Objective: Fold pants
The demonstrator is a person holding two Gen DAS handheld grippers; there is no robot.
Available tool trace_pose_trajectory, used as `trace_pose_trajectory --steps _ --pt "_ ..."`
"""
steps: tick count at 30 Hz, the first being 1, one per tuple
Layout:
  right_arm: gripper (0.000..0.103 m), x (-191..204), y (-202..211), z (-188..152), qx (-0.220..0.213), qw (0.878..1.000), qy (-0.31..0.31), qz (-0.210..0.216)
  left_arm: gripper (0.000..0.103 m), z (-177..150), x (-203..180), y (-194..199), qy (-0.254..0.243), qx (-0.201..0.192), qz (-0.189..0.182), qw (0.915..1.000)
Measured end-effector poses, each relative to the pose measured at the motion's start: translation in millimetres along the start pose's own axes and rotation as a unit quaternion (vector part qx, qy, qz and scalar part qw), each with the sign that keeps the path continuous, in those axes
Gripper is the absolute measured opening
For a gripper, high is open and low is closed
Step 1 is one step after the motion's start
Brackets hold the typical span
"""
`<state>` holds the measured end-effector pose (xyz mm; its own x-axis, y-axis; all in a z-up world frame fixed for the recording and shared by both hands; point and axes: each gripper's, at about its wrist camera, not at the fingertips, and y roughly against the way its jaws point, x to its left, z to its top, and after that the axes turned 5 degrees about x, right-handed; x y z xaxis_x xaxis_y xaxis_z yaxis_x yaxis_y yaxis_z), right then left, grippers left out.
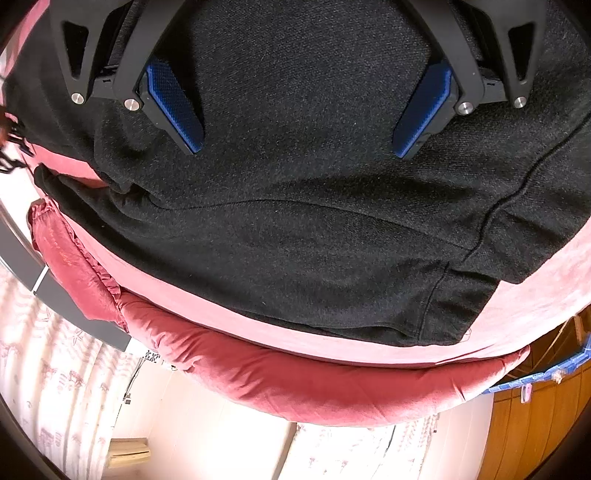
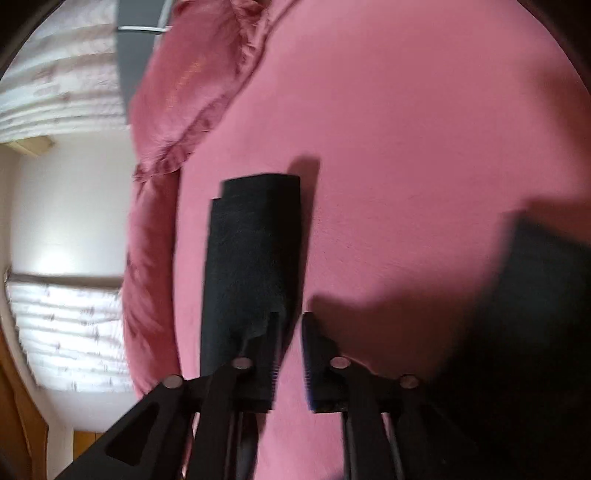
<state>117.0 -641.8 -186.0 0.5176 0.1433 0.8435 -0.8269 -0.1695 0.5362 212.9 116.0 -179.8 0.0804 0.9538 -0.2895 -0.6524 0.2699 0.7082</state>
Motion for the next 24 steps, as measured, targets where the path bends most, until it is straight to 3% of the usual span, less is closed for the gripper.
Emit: trace_pose_trajectory --steps 2,7,10,16,18,20,22,24 --pt "0.040 7 31 -9 -0.011 0.998 0.060 0.002 0.102 2 -1 2 -0.003 0.007 0.005 1.0000" --pt "0.041 -1 96 -37 0.032 0.987 0.147 -0.051 0.098 1 -16 22 -0.042 0.040 0.044 0.9974" --pt "0.041 -19 134 -62 0.030 0.979 0.184 -0.083 0.097 -13 0 61 -0.020 0.018 0.041 0.9988" --pt "0.041 -78 206 -96 -0.015 0.986 0.143 -0.084 0.097 -36 63 127 0.111 -0.040 0.051 0.9917" --pt "0.041 -95 218 -100 -0.026 0.989 0.119 -0.084 0.097 -37 73 134 0.139 -0.042 0.028 0.9890" --pt "0.041 -110 220 -102 -0.023 0.993 0.096 -0.066 0.098 -35 69 143 0.142 -0.052 0.064 0.9864" --pt "0.041 -117 217 -102 -0.021 0.996 0.082 -0.035 0.100 -38 72 163 0.171 -0.104 0.096 0.9751" --pt "0.045 -117 204 -102 -0.015 0.996 0.082 -0.020 0.103 -46 82 175 0.217 -0.140 0.086 0.9623"
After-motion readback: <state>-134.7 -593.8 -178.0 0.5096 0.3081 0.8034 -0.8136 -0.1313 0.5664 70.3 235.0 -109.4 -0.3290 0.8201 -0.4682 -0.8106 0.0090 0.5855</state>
